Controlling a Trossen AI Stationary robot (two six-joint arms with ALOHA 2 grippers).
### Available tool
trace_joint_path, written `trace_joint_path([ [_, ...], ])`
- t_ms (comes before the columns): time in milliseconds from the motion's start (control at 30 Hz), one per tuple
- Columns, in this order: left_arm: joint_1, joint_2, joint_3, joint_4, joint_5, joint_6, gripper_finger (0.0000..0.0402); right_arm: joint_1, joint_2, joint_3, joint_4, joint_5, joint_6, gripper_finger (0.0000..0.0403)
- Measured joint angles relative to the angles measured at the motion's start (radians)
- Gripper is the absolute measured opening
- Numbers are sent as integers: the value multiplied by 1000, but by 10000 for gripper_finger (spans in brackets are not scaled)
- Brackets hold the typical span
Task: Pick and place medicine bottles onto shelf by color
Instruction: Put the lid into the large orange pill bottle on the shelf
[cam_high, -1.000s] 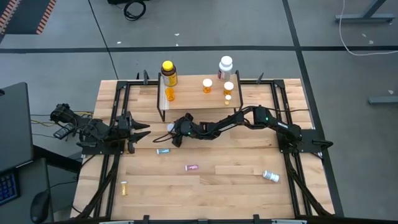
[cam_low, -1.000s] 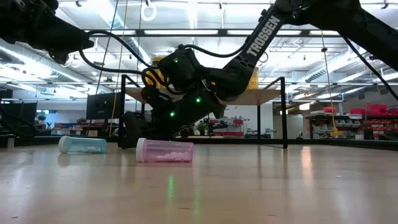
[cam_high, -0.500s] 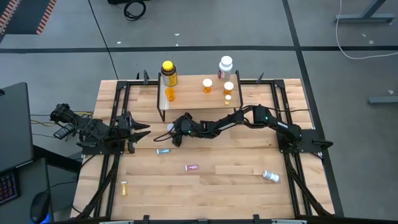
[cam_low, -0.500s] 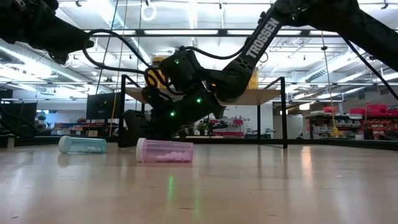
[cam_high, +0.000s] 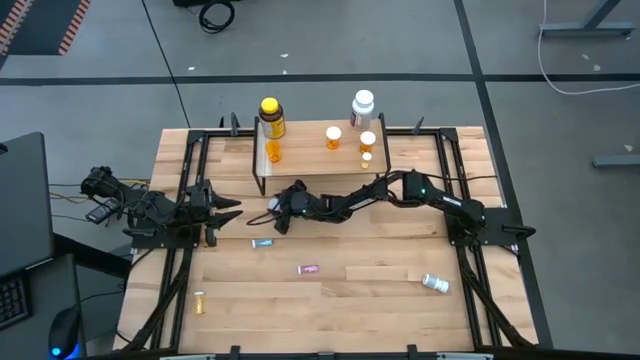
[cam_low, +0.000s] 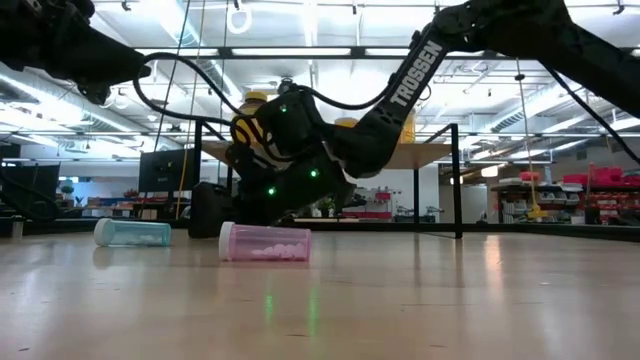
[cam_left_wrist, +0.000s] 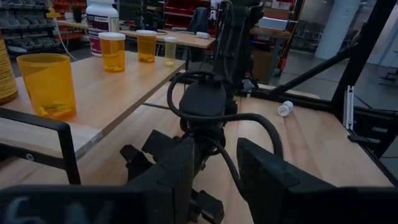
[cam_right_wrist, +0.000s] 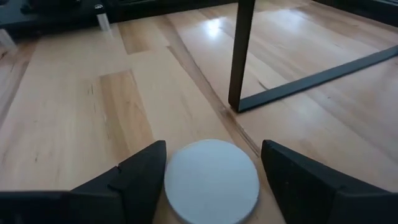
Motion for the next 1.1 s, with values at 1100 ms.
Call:
trace_joint_path([
  [1100,0,0,0,-14,0,-21,130,26,-45,52,-207,18,-35,220],
])
